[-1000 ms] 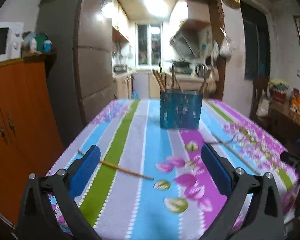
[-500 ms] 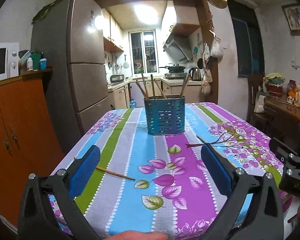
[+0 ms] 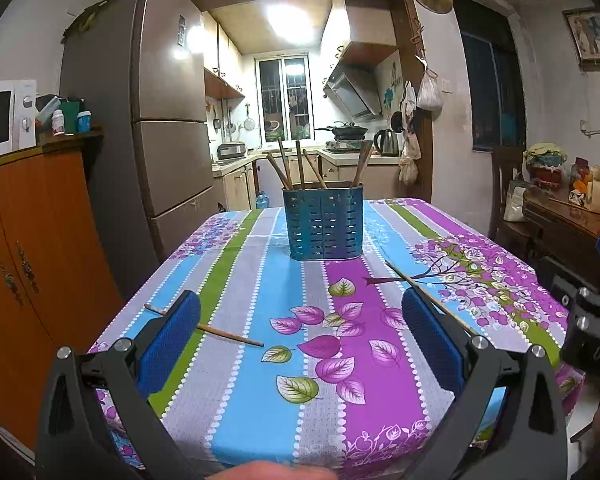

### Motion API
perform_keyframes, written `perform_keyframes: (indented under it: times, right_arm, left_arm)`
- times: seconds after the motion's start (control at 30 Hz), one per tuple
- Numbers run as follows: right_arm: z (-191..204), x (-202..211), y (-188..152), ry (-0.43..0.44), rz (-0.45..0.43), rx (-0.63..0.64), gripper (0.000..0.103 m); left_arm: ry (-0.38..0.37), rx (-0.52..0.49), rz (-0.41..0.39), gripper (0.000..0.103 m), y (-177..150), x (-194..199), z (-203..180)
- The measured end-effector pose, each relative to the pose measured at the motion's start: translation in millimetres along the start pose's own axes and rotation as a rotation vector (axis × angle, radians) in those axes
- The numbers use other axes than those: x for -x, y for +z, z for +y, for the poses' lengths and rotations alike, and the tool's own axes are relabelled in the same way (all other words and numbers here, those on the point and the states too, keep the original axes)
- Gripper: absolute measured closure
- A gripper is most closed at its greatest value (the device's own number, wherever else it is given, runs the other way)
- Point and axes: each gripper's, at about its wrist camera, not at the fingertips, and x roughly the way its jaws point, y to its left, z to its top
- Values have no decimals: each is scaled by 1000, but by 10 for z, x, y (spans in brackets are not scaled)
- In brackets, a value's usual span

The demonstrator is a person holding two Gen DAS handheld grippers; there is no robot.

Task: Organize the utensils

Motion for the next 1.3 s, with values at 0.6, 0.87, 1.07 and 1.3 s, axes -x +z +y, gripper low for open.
perform_keyframes:
  times: [0.6, 0.87, 1.07, 1.3]
  right_arm:
    - [109, 65, -27, 14, -32, 13, 4]
    - [105, 54, -16, 13, -33, 11, 4]
    - [106, 55, -10, 16, -32, 9, 4]
    - [113, 42, 10, 13, -35, 12, 4]
  left_arm:
    - [20, -11, -103, 6, 20, 101, -19]
    - [22, 0, -101, 6, 44, 99, -10]
    - [18, 12, -87, 6, 50, 72, 22]
    - [6, 21, -76, 6, 54, 43, 39]
